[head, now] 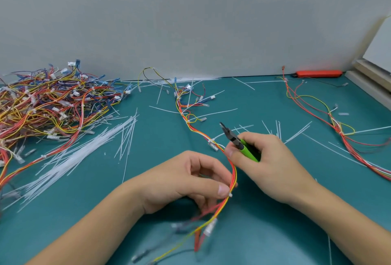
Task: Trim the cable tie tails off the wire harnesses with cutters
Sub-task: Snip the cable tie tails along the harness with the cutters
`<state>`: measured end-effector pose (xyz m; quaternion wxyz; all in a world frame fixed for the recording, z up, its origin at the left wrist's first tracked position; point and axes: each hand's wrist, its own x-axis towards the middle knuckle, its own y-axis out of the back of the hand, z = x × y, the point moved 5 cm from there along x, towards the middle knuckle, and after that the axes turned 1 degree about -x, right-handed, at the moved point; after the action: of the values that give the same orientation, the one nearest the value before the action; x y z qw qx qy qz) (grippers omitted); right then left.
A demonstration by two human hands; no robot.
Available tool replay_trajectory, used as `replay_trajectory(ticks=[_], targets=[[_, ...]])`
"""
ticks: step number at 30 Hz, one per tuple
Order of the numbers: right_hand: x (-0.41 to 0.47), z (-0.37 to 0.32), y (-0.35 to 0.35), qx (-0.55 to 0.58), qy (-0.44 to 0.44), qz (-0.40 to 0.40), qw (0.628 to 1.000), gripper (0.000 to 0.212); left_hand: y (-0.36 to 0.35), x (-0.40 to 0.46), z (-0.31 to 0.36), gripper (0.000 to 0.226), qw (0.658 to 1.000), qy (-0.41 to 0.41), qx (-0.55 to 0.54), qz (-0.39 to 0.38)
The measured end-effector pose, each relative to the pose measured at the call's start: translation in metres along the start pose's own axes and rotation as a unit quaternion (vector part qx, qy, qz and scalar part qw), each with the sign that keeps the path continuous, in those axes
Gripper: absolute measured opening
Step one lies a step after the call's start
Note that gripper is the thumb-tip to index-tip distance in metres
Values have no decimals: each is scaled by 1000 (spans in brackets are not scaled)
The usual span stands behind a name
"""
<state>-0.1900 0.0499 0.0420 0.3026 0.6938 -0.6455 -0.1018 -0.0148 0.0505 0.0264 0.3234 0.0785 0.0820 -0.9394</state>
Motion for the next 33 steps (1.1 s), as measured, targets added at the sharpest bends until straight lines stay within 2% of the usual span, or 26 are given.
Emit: replay_trajectory(ticks=[4,7,10,14,18,24,27,30,33], targets=[[-1,-1,-4,24,14,-15,1000,27,6,0,0,35,999,-1,-23,32],[-3,-4,-4,19,31,-5,999,22,15,3,-2,40,991,9,-81,109],[-4,-10,-6,-30,70,0,997,15,27,8,-6,34,966,-3,-149,213],[-5,-12,-12,-59,101,-24,993,11,32,8,-10,14,938,-35,-218,267],[-5,-10,-14,-62,103,-33,992,14,33,8,-13,14,934,-54,-226,272],[-1,-4,-6,-61,53,1,997,21,40,9,-9,27,900,-106,-331,263],[0,0,-6,-60,16,4,998,23,38,11,-6,33,901,-105,-353,229],[1,5,-5,-59,-23,-6,998,18,35,12,-8,30,906,-93,-358,204],[-1,9,-3,-46,-59,-26,997,29,34,13,-9,25,905,-93,-360,207]])
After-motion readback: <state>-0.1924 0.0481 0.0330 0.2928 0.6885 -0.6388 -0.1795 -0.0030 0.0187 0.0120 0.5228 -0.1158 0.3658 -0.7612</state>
